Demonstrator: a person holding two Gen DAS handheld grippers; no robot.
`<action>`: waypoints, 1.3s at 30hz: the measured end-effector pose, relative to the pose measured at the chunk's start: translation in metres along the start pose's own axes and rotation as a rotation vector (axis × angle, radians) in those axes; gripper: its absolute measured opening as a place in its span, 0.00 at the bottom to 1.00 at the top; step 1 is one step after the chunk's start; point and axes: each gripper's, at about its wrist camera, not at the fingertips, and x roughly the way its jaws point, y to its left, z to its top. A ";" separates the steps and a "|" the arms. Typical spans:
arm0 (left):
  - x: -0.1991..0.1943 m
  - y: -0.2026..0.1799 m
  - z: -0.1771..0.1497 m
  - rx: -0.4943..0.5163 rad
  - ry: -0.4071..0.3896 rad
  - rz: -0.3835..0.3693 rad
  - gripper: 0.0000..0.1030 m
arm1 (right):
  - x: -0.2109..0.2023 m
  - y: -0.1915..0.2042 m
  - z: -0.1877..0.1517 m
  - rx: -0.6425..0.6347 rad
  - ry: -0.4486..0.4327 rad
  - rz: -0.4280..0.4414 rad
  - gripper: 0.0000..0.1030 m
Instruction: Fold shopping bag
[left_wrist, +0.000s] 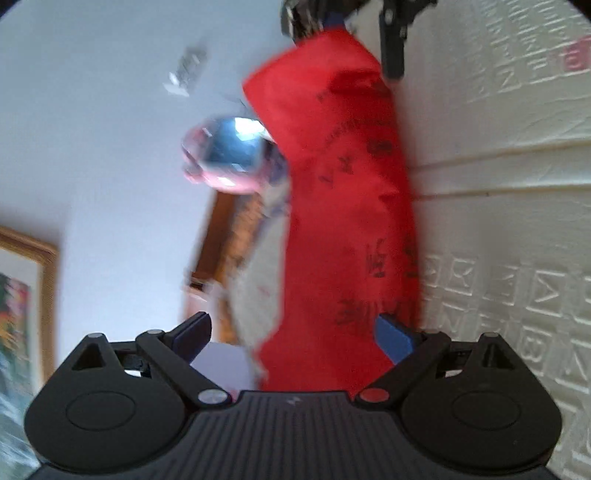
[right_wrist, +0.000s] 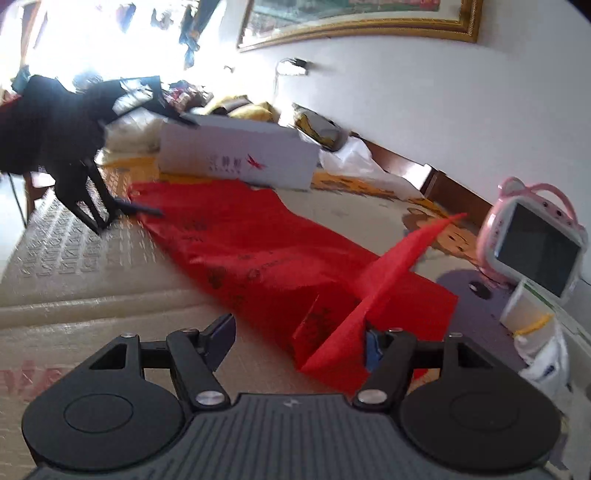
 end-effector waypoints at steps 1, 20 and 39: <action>0.001 0.003 -0.001 -0.024 -0.001 -0.012 0.92 | 0.002 0.001 -0.002 -0.032 0.025 -0.013 0.75; -0.002 0.004 -0.017 -0.067 -0.028 -0.015 0.92 | 0.037 -0.015 0.003 -0.149 0.097 0.011 0.17; 0.030 0.004 -0.008 -0.005 0.068 0.137 0.94 | -0.040 0.085 -0.022 0.323 0.126 0.096 0.22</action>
